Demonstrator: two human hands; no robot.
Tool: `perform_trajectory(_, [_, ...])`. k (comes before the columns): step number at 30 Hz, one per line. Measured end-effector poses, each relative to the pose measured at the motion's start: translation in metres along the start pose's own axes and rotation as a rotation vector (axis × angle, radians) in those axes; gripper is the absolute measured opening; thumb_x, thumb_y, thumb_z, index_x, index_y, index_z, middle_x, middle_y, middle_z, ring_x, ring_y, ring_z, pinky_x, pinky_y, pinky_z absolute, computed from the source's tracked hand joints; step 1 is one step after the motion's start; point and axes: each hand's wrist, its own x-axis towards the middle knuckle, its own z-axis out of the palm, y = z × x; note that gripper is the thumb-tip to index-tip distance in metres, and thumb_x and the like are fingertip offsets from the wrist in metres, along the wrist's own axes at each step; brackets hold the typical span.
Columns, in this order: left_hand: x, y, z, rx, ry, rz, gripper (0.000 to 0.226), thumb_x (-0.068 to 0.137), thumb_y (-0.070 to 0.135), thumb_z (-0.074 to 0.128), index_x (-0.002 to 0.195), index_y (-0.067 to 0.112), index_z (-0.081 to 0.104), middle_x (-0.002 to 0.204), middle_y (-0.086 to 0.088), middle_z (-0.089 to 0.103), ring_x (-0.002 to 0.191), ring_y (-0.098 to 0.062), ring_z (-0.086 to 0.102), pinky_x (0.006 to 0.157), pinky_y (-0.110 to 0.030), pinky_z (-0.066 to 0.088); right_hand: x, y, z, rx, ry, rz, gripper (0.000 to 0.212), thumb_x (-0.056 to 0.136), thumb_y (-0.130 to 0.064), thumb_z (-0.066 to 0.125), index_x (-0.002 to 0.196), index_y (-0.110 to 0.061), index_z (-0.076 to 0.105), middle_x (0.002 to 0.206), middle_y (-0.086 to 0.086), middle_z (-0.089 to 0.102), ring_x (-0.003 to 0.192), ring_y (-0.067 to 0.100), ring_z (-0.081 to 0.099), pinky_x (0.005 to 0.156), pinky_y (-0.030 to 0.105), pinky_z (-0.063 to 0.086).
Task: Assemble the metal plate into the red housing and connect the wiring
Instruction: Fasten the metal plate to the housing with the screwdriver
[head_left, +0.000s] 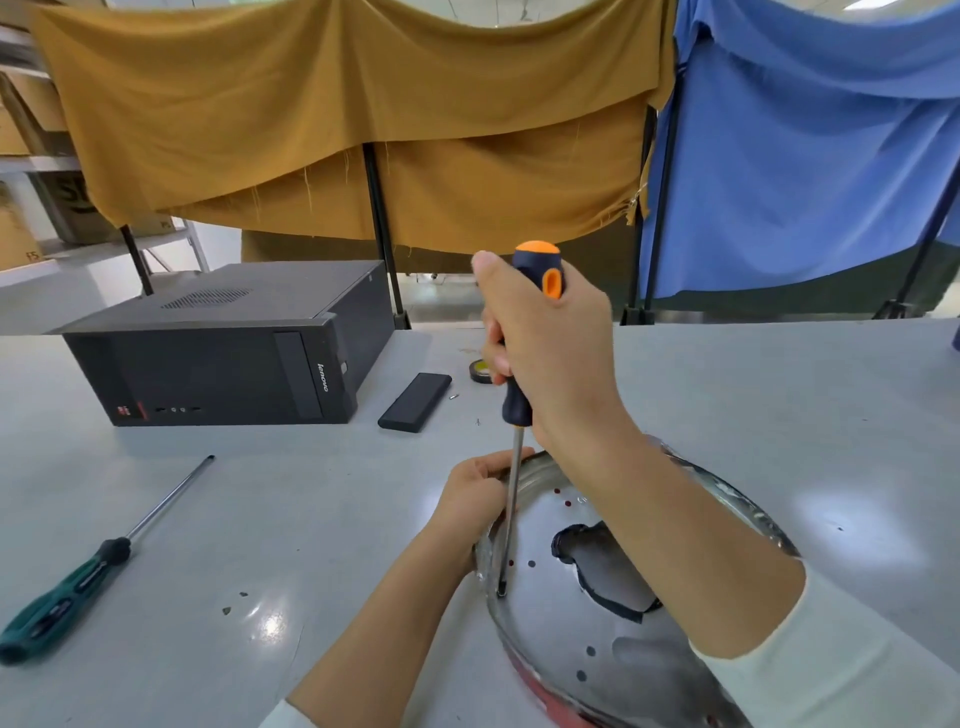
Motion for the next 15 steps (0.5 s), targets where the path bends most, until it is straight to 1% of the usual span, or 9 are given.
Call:
perform_trajectory(2, [-0.005, 0.0, 0.004, -0.038, 0.005, -0.007, 0.037, 0.077, -0.025, 0.034, 0.08, -0.001, 0.063, 0.042, 0.008, 0.059, 0.033, -0.005, 0.054, 0.035, -0.013, 0.04, -0.002, 0.0, -0.003, -0.037, 0.079, -0.029, 0.034, 0.087, -0.02, 0.062, 0.059, -0.019, 0.042, 0.053, 0.006, 0.044, 0.038, 0.012, 0.037, 0.039, 0.019, 0.034])
perform_trajectory(3, [-0.004, 0.0, 0.005, -0.067, 0.01, -0.007, 0.046, 0.076, -0.025, 0.033, 0.083, 0.003, 0.068, 0.044, 0.006, 0.061, 0.034, -0.006, 0.056, 0.035, -0.014, 0.041, -0.002, -0.001, -0.006, -0.039, 0.061, -0.025, 0.032, 0.087, -0.02, 0.062, 0.061, -0.019, 0.043, 0.051, 0.003, 0.046, 0.037, 0.011, 0.04, 0.038, 0.019, 0.036])
perform_trajectory(5, [-0.003, 0.0, 0.006, -0.107, -0.003, -0.016, 0.062, 0.075, -0.024, 0.034, 0.094, 0.017, 0.076, 0.064, 0.0, 0.073, 0.05, -0.012, 0.067, 0.044, -0.018, 0.049, 0.001, -0.003, -0.012, -0.022, -0.047, 0.018, 0.023, 0.086, -0.02, 0.065, 0.069, -0.019, 0.05, 0.053, -0.002, 0.052, 0.039, 0.012, 0.046, 0.042, 0.022, 0.041])
perform_trajectory(6, [-0.003, 0.001, 0.005, -0.118, -0.007, -0.026, 0.063, 0.075, -0.024, 0.035, 0.099, 0.019, 0.075, 0.075, -0.004, 0.076, 0.059, -0.015, 0.071, 0.049, -0.021, 0.053, 0.003, -0.004, -0.016, 0.011, -0.129, 0.051, 0.015, 0.085, -0.021, 0.067, 0.078, -0.018, 0.054, 0.058, -0.003, 0.058, 0.043, 0.014, 0.051, 0.045, 0.024, 0.045])
perform_trajectory(7, [-0.001, 0.001, 0.003, -0.1, -0.008, -0.032, 0.063, 0.076, -0.022, 0.037, 0.105, 0.019, 0.074, 0.084, -0.005, 0.077, 0.066, -0.016, 0.072, 0.054, -0.022, 0.055, 0.006, -0.005, -0.02, 0.063, -0.233, 0.091, 0.013, 0.083, -0.021, 0.068, 0.09, -0.018, 0.056, 0.066, -0.003, 0.064, 0.049, 0.016, 0.058, 0.048, 0.027, 0.048])
perform_trajectory(9, [0.002, 0.003, -0.002, -0.006, -0.042, -0.039, 0.065, 0.078, -0.02, 0.039, 0.116, 0.022, 0.071, 0.094, -0.004, 0.075, 0.074, -0.014, 0.069, 0.063, -0.021, 0.055, 0.013, -0.004, -0.028, 0.183, -0.479, 0.17, 0.029, 0.084, -0.024, 0.063, 0.111, -0.019, 0.054, 0.09, -0.001, 0.073, 0.065, 0.02, 0.068, 0.054, 0.028, 0.051])
perform_trajectory(11, [0.007, 0.004, -0.007, 0.084, -0.128, -0.028, 0.067, 0.078, -0.02, 0.041, 0.12, 0.025, 0.068, 0.108, -0.004, 0.073, 0.085, -0.016, 0.066, 0.075, -0.023, 0.053, 0.015, -0.005, -0.034, 0.258, -0.693, 0.21, 0.034, 0.086, -0.024, 0.058, 0.12, -0.019, 0.053, 0.107, 0.002, 0.071, 0.075, 0.021, 0.069, 0.057, 0.026, 0.051])
perform_trajectory(13, [0.011, 0.005, -0.011, 0.132, -0.192, -0.02, 0.067, 0.078, -0.019, 0.044, 0.118, 0.031, 0.067, 0.116, -0.001, 0.07, 0.09, -0.014, 0.066, 0.076, -0.02, 0.054, 0.015, -0.005, -0.034, 0.297, -0.839, 0.224, 0.028, 0.085, -0.024, 0.054, 0.112, -0.019, 0.061, 0.107, 0.003, 0.07, 0.072, 0.019, 0.067, 0.056, 0.023, 0.048])
perform_trajectory(15, [0.013, 0.005, -0.012, 0.143, -0.213, -0.014, 0.067, 0.076, -0.017, 0.048, 0.111, 0.035, 0.069, 0.118, 0.0, 0.07, 0.094, -0.013, 0.067, 0.074, -0.019, 0.054, 0.014, -0.006, -0.028, 0.31, -0.886, 0.223, 0.016, 0.084, -0.023, 0.052, 0.09, -0.017, 0.066, 0.088, 0.003, 0.07, 0.057, 0.017, 0.062, 0.052, 0.023, 0.045])
